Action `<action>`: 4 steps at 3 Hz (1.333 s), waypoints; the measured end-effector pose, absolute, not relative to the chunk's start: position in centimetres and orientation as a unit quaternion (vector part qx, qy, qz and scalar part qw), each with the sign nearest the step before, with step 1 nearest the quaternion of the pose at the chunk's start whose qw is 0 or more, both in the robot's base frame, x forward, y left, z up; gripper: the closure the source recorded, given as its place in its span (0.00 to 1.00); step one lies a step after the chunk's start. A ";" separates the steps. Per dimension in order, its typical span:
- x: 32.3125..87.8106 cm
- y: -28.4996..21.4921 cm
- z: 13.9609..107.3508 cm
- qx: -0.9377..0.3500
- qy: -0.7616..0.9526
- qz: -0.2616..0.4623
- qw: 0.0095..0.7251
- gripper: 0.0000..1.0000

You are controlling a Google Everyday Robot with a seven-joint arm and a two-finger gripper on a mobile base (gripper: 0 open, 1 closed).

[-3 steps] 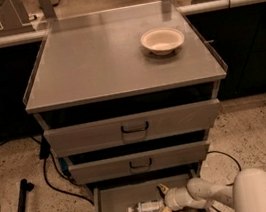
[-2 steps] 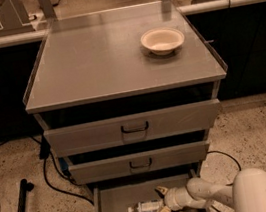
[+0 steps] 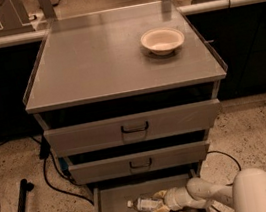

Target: Pick blue plastic bottle from bottom drawer and place on counter

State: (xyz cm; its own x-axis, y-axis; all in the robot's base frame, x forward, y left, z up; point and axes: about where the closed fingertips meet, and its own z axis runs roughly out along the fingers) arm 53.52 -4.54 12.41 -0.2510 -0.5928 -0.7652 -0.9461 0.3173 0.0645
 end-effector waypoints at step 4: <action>51.6 -5.8 15.5 -0.519 0.731 0.262 0.358 1.00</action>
Offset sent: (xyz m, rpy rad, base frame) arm 0.0000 0.0000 0.0000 0.0000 0.0000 0.0000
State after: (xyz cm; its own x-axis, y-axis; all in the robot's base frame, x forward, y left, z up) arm 51.57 -5.78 15.51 -0.2065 -0.5706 -0.7948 -0.9458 0.3245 0.0127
